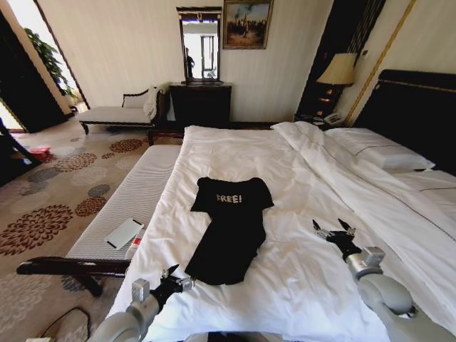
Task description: Fold the clothes on the bed.
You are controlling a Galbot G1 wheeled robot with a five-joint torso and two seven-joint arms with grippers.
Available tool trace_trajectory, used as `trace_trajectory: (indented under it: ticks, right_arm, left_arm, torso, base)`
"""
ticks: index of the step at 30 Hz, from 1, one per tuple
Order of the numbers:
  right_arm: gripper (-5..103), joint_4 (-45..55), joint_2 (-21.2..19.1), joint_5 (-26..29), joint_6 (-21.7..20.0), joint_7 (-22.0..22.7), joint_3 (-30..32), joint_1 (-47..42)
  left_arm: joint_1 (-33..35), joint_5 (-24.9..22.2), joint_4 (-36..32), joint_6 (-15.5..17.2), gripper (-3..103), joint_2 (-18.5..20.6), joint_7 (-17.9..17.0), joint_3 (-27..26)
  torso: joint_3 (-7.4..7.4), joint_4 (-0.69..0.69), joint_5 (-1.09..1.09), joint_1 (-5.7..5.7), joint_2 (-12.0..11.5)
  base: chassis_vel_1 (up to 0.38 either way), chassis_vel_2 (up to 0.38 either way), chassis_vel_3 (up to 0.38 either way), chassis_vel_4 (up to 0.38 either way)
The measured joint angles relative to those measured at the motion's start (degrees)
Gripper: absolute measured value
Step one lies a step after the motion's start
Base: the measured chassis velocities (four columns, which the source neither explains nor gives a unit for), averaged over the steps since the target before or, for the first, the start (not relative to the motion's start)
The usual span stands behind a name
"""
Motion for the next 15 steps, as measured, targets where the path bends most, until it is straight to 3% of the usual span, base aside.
trace_trajectory:
  ticks: [6, 9, 11, 14, 15]
  right_arm:
    - [100, -0.1, 0.0, -0.1, -0.1, 0.2, -0.7, 0.7]
    - [100, -0.3, -0.2, -0.1, -0.2, 0.5, -1.2, 1.3]
    - [100, -0.4, -0.2, 0.0, -0.3, 0.6, -1.3, 1.5]
    - [100, -0.4, -0.5, 0.2, -0.7, 1.0, -1.8, 2.2]
    - [100, -0.4, -0.5, 0.2, -0.7, 1.0, -1.8, 2.2]
  left_arm:
    - [-2.8, -0.4, 1.6, -0.1, 90, 0.2, 0.1, 1.7]
    - [-3.7, -0.5, 2.1, -0.1, 74, 0.1, 0.5, 2.3]
    - [-3.7, -0.4, 2.3, 0.0, 74, 0.2, 0.8, 2.5]
    - [-3.4, -0.1, 2.6, 0.1, 58, 0.3, 1.3, 3.1]
    - [-3.4, -0.1, 2.6, 0.1, 58, 0.3, 1.3, 3.1]
  torso:
    - [0.0, 0.0, 0.0, 0.0, 0.0]
    - [0.0, 0.0, 0.0, 0.0, 0.0]
    - [0.0, 0.0, 0.0, 0.0, 0.0]
    - [0.0, 0.01, 0.0, 0.0, 0.0]
    - [0.0, 0.01, 0.0, 0.0, 0.0]
  base:
    - [0.0, 0.0, 0.0, 0.0]
    - [0.0, 0.0, 0.0, 0.0]
    - [0.0, 0.0, 0.0, 0.0]
    - [0.0, 0.0, 0.0, 0.0]
    - [0.0, 0.0, 0.0, 0.0]
